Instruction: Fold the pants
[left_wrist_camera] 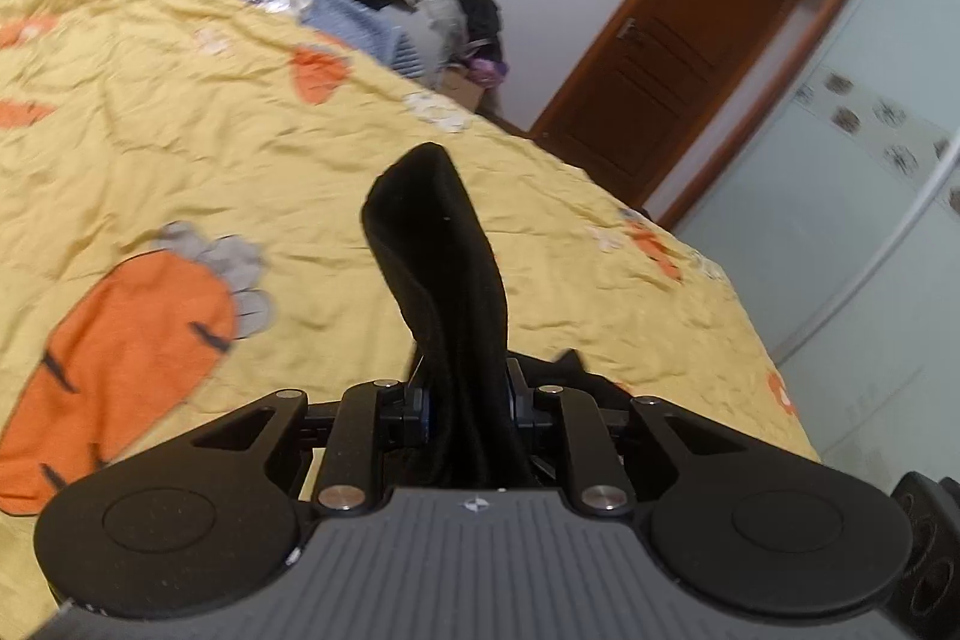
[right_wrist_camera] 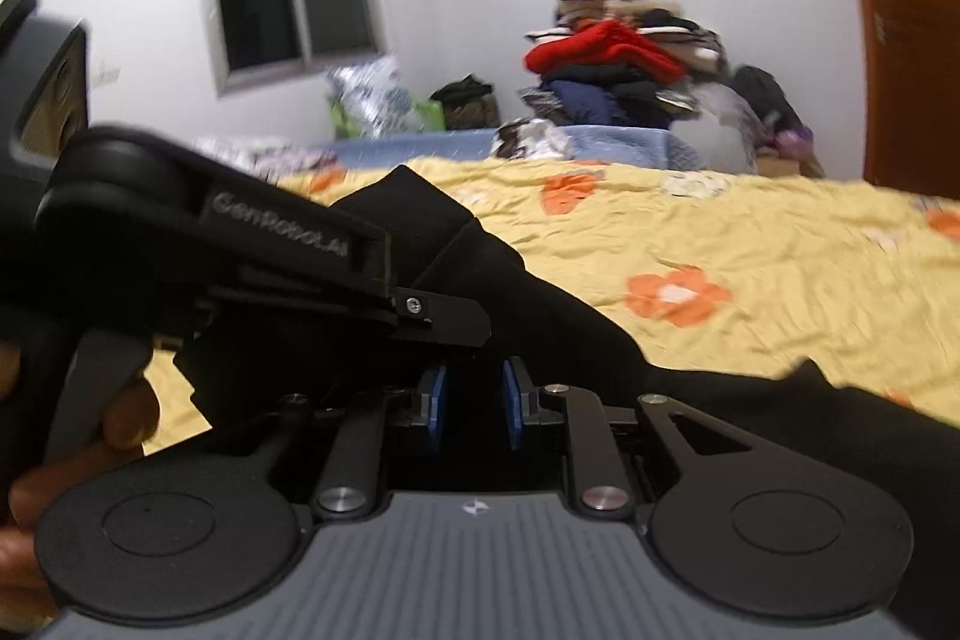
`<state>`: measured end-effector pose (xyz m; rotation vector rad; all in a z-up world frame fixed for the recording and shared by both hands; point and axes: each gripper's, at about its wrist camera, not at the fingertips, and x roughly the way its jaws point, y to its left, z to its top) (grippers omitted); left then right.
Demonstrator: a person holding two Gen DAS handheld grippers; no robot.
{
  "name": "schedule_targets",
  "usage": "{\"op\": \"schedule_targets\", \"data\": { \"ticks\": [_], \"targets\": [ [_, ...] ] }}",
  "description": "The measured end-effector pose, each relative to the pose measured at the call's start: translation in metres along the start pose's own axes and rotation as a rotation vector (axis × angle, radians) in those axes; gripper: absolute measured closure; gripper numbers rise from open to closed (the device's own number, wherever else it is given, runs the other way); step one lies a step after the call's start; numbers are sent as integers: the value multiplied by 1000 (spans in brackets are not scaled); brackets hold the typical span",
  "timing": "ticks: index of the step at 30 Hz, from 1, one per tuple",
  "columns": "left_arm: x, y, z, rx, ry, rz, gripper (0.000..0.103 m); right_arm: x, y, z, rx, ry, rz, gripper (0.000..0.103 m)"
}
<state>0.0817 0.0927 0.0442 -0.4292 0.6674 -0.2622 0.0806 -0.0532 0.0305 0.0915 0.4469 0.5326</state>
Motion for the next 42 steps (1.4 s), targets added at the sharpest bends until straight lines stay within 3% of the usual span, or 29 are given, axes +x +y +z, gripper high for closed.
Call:
{"op": "schedule_targets", "data": {
  "ticks": [9,16,26,32,42],
  "targets": [
    [25,-79,-25,122,23,-22,79,-50,-52,-7,115,-24,-52,83],
    [52,-143,-46,200,63,-95,76,-95,-105,-19,253,-77,-101,83],
    [107,-217,-86,275,150,-143,73,-141,-169,-47,380,-101,-229,83],
    [136,-245,-107,320,203,-154,73,-159,-201,-63,439,-93,-294,83],
    [156,-254,-122,338,241,-149,67,-168,-223,-78,471,-67,-327,83]
  ]
}}
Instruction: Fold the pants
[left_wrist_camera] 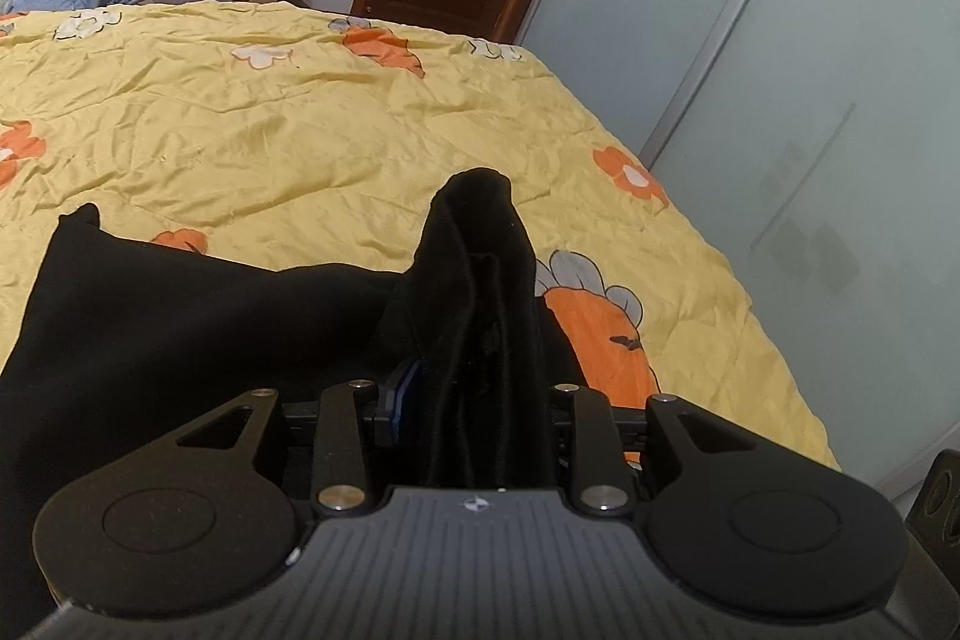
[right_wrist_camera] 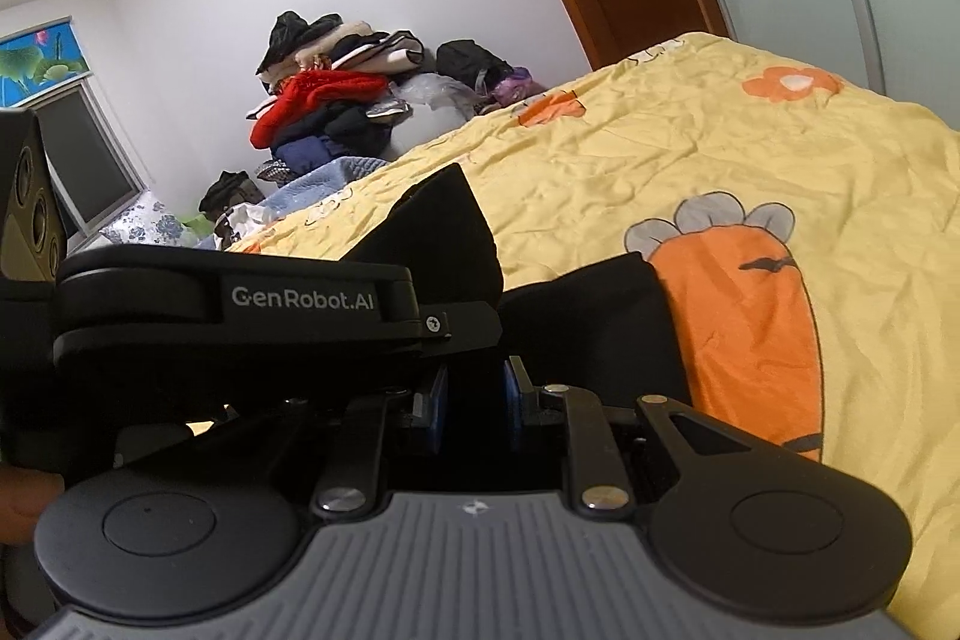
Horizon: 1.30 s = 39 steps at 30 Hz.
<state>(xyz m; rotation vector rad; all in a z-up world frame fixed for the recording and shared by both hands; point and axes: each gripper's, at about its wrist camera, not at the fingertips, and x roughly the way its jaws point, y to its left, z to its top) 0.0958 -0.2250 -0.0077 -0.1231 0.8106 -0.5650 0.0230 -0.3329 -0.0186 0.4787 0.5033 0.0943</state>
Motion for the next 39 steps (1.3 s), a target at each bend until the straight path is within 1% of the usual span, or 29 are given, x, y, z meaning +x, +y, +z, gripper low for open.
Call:
{"op": "schedule_targets", "data": {
  "ticks": [8,16,39],
  "targets": [
    [4,-3,-4,6,10,-10,66,-1,-6,-2,0,16,-39,83],
    [4,-10,-6,44,-1,16,66,-1,-4,0,-7,20,-46,83],
    [5,-23,-9,98,-4,52,66,-3,-9,-2,23,15,-39,83]
  ]
}}
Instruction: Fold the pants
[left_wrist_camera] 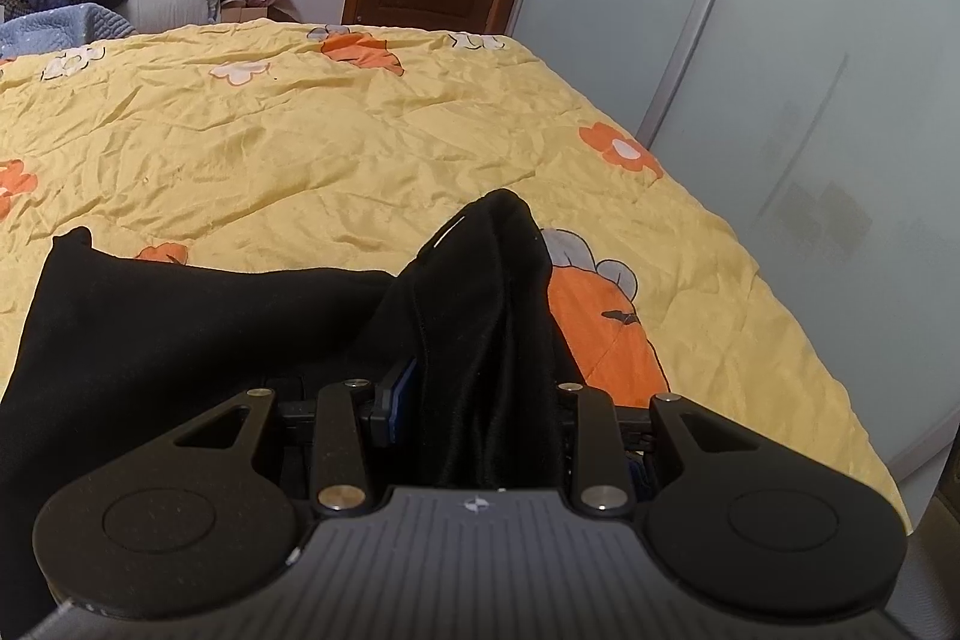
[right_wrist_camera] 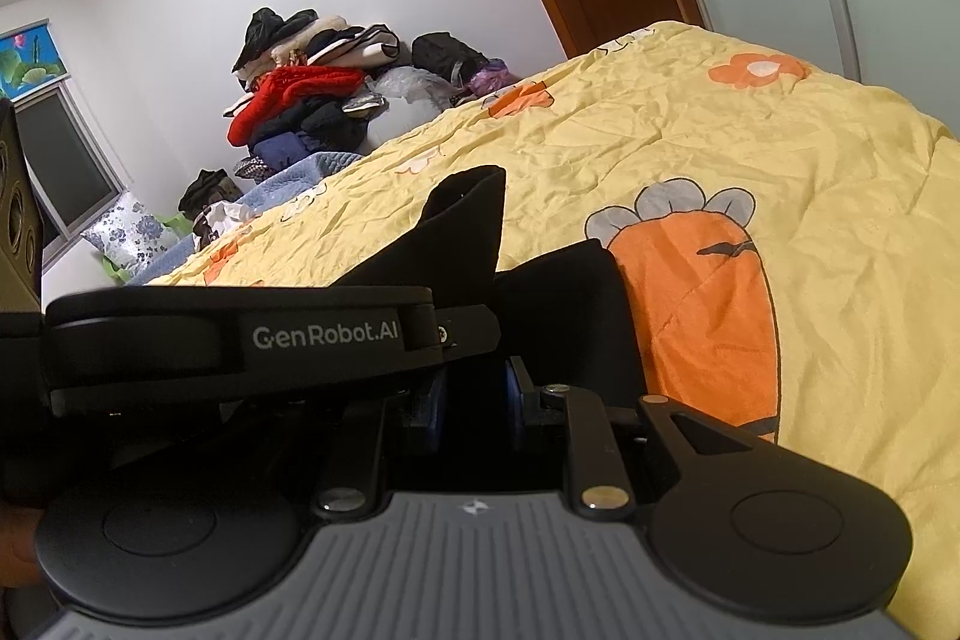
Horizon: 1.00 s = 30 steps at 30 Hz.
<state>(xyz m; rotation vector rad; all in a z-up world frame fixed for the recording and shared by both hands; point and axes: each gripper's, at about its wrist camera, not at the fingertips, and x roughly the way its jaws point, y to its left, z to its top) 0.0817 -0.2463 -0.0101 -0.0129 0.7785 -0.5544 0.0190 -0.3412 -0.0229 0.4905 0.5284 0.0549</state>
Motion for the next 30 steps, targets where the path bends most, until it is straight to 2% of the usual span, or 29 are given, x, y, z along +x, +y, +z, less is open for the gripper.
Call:
{"op": "schedule_targets", "data": {
  "ticks": [30],
  "targets": [
    [2,-13,-2,34,-2,13,65,-4,-5,1,-5,-2,-7,83]
  ]
}}
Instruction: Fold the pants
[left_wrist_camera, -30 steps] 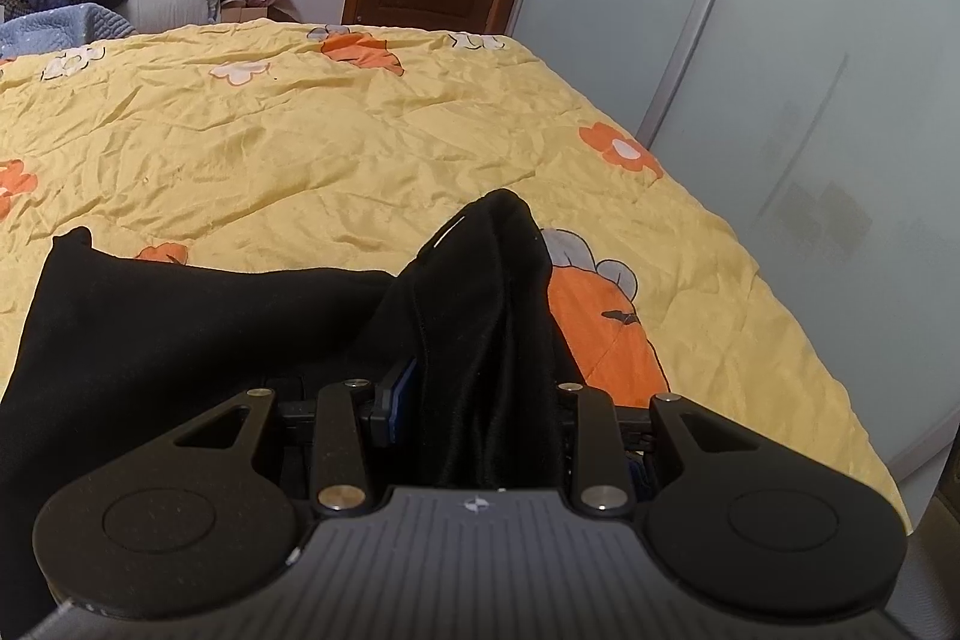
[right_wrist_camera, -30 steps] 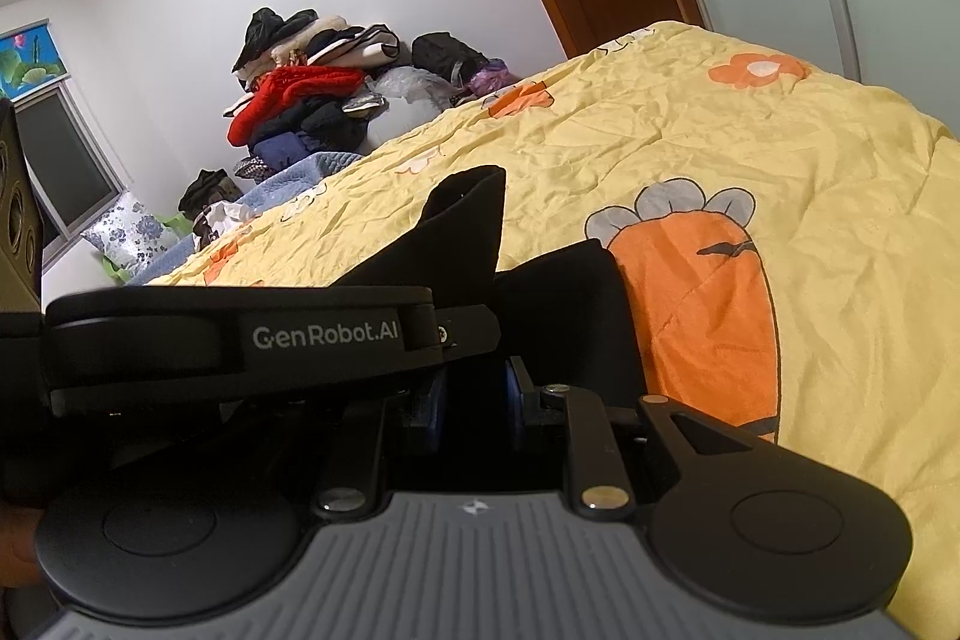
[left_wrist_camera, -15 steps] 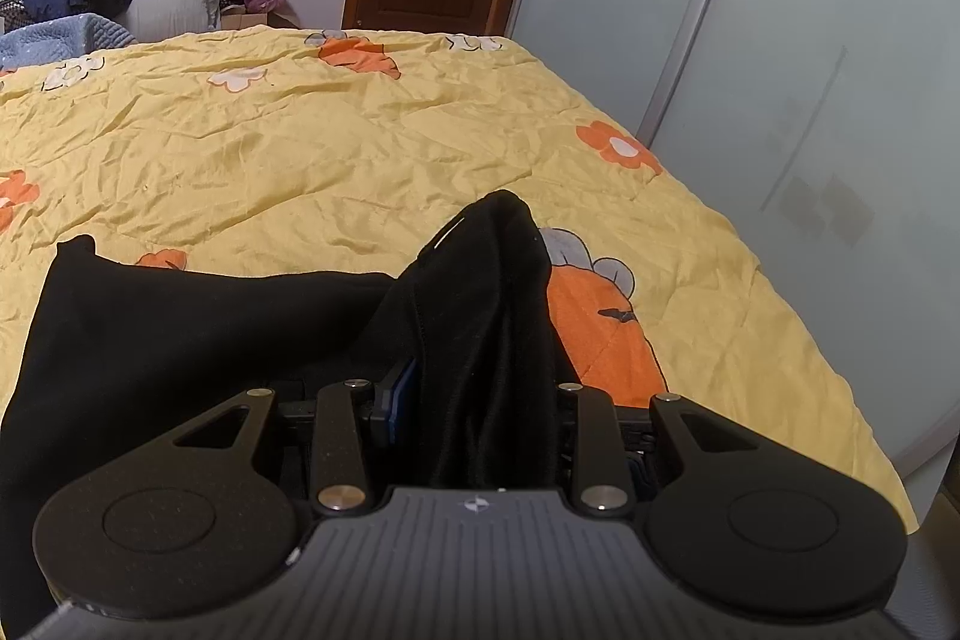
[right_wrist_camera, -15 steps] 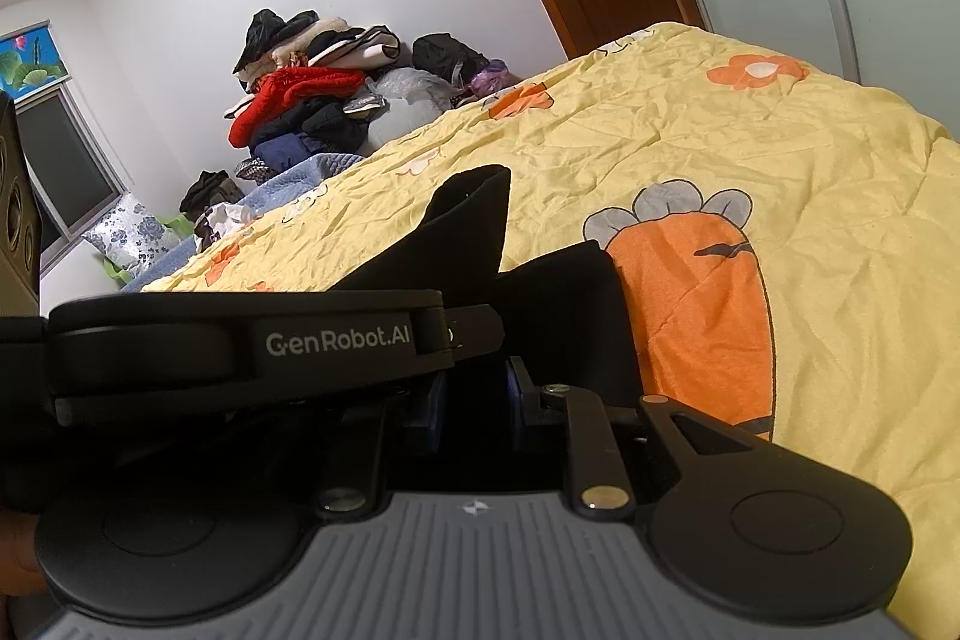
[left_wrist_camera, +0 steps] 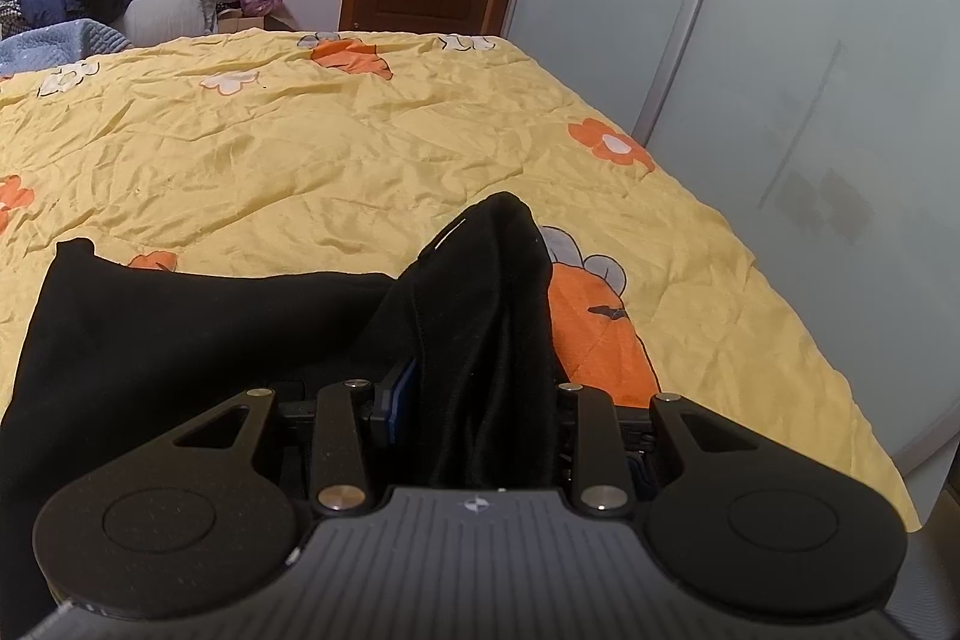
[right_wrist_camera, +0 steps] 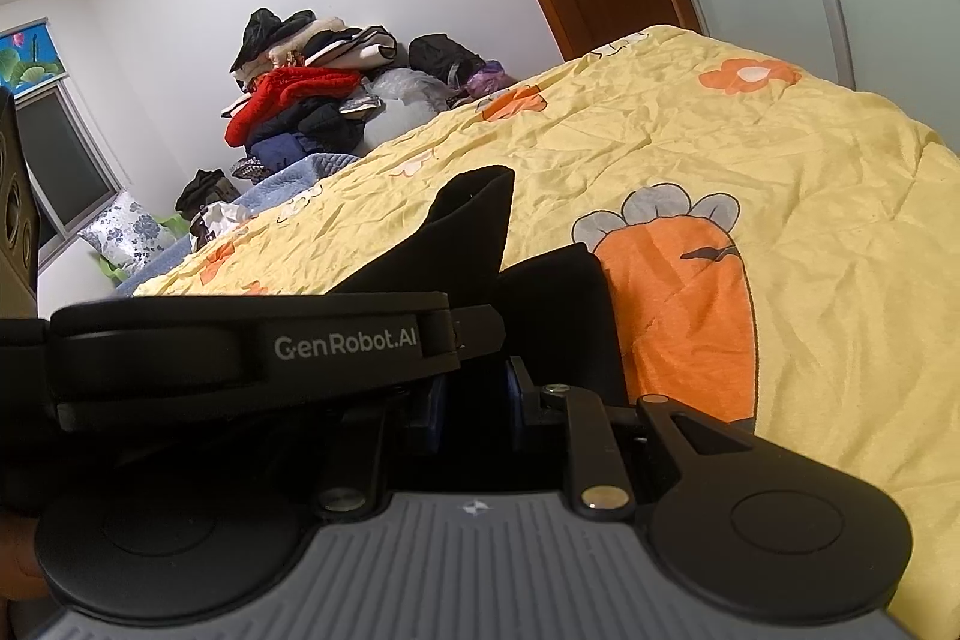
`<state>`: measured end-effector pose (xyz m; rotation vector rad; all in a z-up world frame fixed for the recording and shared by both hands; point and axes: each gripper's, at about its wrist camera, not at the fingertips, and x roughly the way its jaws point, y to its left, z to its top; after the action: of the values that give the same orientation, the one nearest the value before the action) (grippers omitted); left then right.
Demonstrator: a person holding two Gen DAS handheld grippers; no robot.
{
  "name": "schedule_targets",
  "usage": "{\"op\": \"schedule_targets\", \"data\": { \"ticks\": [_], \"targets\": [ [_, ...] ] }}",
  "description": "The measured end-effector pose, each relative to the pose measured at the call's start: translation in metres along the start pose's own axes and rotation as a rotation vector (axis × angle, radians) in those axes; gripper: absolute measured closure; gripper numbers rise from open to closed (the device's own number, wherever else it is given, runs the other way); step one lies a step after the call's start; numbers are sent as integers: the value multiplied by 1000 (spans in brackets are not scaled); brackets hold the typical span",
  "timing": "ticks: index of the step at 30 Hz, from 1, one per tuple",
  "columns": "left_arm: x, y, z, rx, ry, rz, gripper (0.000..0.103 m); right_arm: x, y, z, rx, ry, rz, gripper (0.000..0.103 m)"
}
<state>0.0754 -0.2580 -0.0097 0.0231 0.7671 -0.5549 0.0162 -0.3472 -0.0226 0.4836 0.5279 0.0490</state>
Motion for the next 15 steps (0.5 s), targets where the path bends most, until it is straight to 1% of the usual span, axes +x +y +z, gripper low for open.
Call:
{"op": "schedule_targets", "data": {
  "ticks": [7,10,15],
  "targets": [
    [1,-3,0,3,2,4,65,0,-3,0,7,-1,4,83],
    [3,-4,-1,6,5,7,64,0,-6,0,13,0,4,83],
    [7,-1,0,-28,19,4,64,-2,-11,0,16,4,7,83]
  ]
}}
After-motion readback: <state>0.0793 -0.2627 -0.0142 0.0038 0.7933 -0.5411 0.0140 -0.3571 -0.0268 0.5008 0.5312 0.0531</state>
